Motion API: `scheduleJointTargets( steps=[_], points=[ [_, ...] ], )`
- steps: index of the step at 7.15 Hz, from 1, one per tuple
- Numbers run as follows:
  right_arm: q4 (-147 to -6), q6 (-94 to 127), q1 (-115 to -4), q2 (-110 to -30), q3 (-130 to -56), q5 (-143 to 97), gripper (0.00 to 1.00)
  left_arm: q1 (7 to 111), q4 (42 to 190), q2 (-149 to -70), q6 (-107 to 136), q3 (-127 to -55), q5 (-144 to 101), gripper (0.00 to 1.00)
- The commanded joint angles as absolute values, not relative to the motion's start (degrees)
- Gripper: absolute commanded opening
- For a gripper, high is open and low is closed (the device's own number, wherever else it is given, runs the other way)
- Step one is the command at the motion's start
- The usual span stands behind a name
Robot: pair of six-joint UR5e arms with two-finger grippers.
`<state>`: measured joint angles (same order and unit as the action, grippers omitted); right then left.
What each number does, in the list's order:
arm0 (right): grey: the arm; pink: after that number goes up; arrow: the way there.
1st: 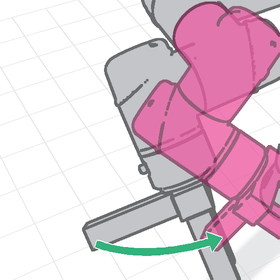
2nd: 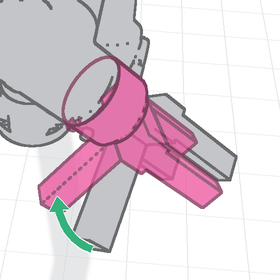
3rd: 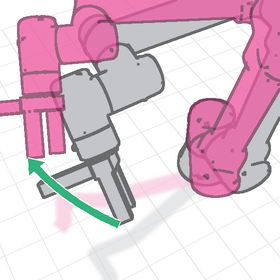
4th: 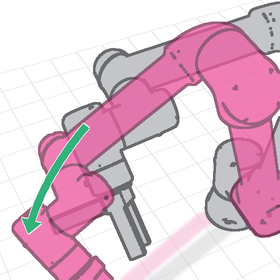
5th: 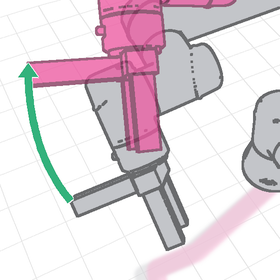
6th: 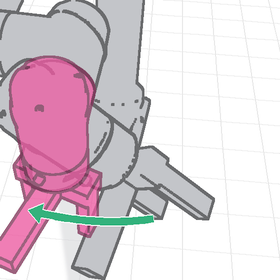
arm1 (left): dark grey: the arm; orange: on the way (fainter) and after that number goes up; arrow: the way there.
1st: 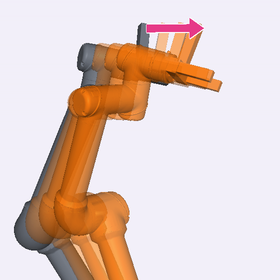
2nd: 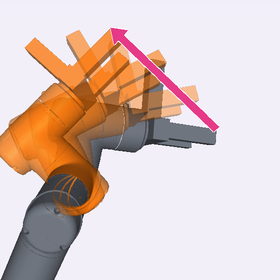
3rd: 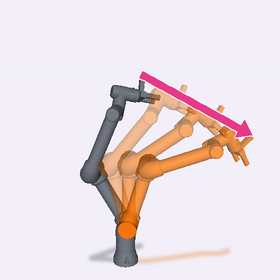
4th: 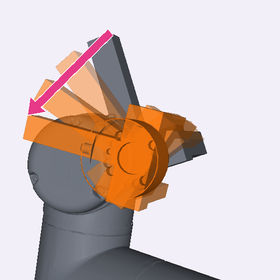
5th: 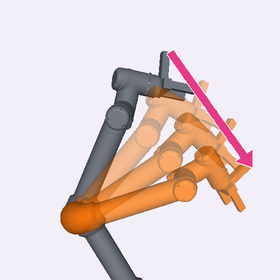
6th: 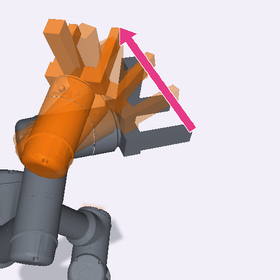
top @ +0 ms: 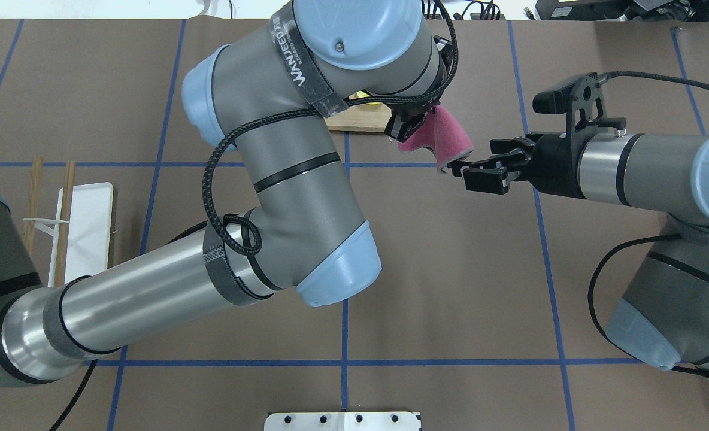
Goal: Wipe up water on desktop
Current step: 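Hold the cloth with the left gripper while the right gripper reaches and grasps it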
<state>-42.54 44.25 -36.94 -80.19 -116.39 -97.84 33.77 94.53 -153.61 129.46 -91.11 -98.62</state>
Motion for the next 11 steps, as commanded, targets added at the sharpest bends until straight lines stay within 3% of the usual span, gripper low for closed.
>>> scheduleJointTargets(
  steps=[1, 6, 8, 9, 10, 11],
  points=[
    [-41.8, 43.0, -33.5, -80.1, -116.5, -92.8, 0.91, 33.8, 94.7, -153.5, 129.5, -91.1, -98.6, 0.00],
    [-41.8, 42.3, -33.4, -79.7, -116.5, -92.1, 0.89, 31.4, 94.8, -151.1, 129.8, -95.2, -98.7, 0.00],
    [-41.8, 42.4, -33.1, -80.0, -116.5, -89.9, 0.82, 31.3, 95.2, -151.4, 129.9, -95.3, -98.8, 0.00],
    [-41.7, 42.5, -32.9, -80.2, -116.6, -89.9, 0.68, 31.3, 95.7, -151.4, 129.9, -95.2, -98.8, 0.00],
    [-41.7, 42.5, -32.9, -80.3, -116.7, -90.1, 0.31, 31.3, 96.1, -151.4, 129.8, -95.2, -98.7, 0.00],
    [-41.2, 42.5, -32.9, -80.5, -116.8, -90.1, 0.03, 31.3, 96.1, -151.4, 129.6, -95.2, -98.8, 0.00]
  ],
)
